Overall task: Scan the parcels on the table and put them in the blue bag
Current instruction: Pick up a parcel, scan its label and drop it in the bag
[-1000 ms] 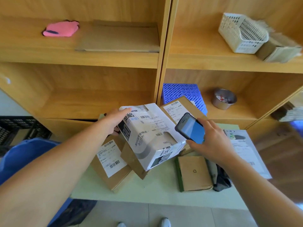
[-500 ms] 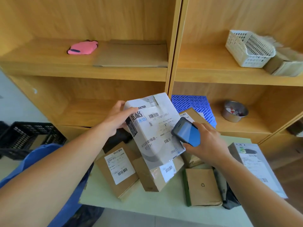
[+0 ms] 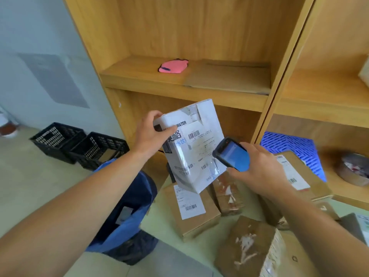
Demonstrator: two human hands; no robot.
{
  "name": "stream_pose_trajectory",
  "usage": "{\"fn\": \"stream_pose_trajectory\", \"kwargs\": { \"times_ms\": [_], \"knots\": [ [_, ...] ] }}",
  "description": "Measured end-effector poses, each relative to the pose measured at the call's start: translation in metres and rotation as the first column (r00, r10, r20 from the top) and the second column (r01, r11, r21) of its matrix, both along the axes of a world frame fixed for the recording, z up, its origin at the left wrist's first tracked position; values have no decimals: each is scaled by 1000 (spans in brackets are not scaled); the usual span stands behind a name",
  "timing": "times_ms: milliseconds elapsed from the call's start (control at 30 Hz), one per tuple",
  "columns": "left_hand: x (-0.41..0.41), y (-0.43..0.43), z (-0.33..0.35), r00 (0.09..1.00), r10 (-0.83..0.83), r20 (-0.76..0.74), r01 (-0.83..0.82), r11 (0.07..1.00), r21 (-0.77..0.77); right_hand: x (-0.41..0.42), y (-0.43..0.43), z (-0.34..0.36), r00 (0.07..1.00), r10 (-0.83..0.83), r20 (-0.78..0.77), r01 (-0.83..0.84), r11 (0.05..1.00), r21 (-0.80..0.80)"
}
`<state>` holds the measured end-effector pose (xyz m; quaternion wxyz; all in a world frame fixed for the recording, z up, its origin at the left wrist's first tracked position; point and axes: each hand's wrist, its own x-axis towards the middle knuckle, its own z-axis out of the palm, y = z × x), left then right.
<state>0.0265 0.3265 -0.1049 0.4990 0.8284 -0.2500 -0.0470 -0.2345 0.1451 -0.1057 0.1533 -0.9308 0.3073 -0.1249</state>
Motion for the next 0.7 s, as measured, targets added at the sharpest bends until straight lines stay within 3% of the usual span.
{"fn": "stream_pose_trajectory", "kwargs": {
  "times_ms": [400,700],
  "knots": [
    [91,134,-29,975,219,-42,-221,974,-39,135,94,-15,982,185,-30,-183,982,50],
    [175,239,-58,941,326,88,-328,945,2,245,192,-32,941,268,-205,-268,963,28]
  ]
}}
